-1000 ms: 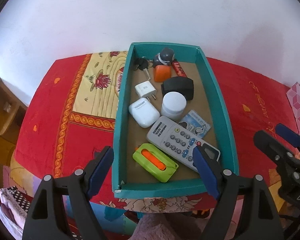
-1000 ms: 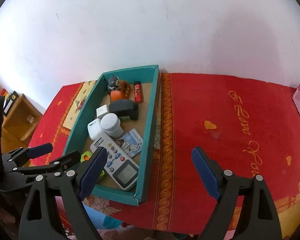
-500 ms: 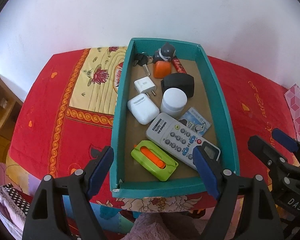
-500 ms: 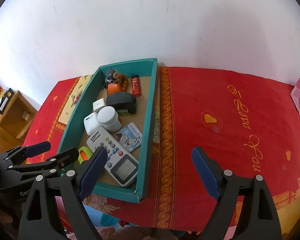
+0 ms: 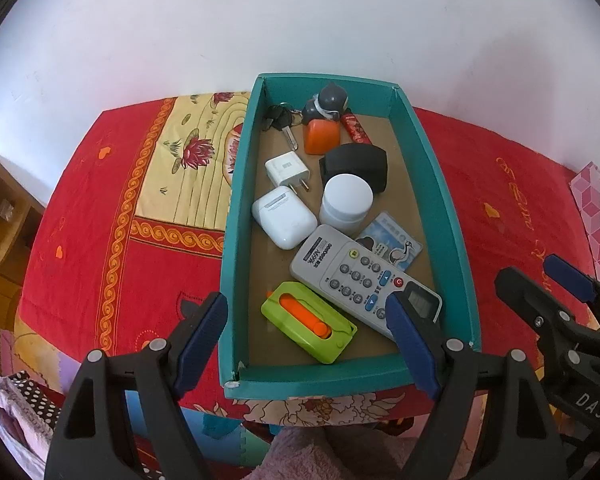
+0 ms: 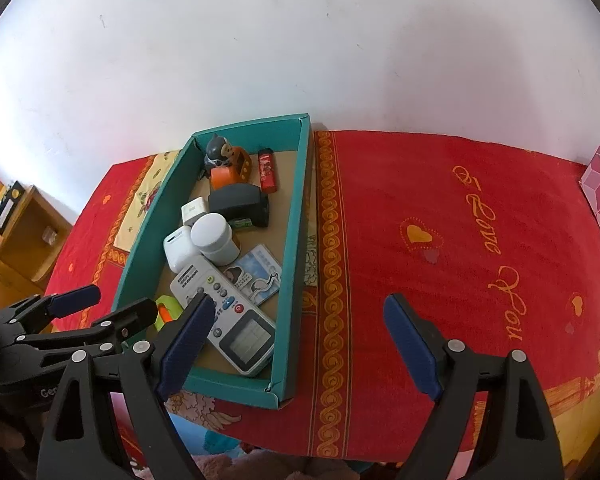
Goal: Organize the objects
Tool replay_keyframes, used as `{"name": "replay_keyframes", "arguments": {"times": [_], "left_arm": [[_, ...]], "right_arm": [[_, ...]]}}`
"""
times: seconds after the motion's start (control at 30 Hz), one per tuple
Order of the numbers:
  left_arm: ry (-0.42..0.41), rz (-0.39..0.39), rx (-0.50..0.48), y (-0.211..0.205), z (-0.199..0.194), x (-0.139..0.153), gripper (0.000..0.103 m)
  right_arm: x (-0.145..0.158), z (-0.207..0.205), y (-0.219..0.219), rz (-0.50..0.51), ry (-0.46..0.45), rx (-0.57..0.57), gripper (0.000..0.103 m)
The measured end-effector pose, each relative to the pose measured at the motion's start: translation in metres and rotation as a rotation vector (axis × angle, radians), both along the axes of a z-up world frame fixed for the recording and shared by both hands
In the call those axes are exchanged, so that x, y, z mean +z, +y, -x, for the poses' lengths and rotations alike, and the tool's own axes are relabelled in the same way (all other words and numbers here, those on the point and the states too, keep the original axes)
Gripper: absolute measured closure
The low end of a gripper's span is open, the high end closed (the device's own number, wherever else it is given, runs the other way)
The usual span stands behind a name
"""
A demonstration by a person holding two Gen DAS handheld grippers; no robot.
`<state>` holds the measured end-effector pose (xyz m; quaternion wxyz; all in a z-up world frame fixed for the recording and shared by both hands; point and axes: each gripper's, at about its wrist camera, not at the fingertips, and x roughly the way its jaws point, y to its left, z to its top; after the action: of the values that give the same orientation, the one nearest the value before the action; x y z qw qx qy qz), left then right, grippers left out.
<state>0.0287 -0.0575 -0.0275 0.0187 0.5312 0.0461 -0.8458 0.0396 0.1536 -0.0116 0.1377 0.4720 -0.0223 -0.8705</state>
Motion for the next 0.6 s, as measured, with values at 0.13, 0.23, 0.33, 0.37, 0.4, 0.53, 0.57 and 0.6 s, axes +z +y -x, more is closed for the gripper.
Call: {"name": "replay_keyframes", "arguments": {"times": [0.13, 0.23, 0.33, 0.37, 0.4, 0.53, 0.57, 0.6], "left_arm": [[-0.003, 0.016, 0.007, 0.0016, 0.0005, -0.0006, 0.021], [-0.004, 0.003, -0.006, 0.004, -0.0008, -0.0012, 0.021], [-0.003, 0.005, -0.014, 0.0069, -0.0016, -0.0012, 0.021], [-0.003, 0.003, -0.016, 0.0073, -0.0019, -0.0009, 0.021], [-0.003, 0.003, -0.017, 0.0076, -0.002, -0.0006, 0.021], [-0.007, 0.001, -0.019, 0.0079, -0.0019, -0.0002, 0.021], [-0.006, -0.002, -0.019, 0.0079, -0.0019, 0.0002, 0.021], [-0.006, -0.002, -0.019, 0.008, -0.0013, 0.0003, 0.021]], "right_arm": [[-0.0004, 0.0, 0.0013, -0.001, -0.002, -0.005, 0.015], [-0.0006, -0.0004, 0.0038, 0.004, -0.004, -0.016, 0.015], [-0.0006, -0.0004, 0.0059, 0.007, -0.004, -0.021, 0.015], [-0.0007, -0.0006, 0.0062, 0.009, -0.005, -0.022, 0.015], [-0.0007, -0.0009, 0.0064, 0.009, -0.005, -0.022, 0.015], [-0.0005, -0.0017, 0.0068, 0.009, -0.006, -0.024, 0.015], [-0.0004, -0.0019, 0.0068, 0.008, -0.005, -0.025, 0.015], [-0.0005, -0.0014, 0.0068, 0.009, -0.004, -0.024, 0.015]]}}
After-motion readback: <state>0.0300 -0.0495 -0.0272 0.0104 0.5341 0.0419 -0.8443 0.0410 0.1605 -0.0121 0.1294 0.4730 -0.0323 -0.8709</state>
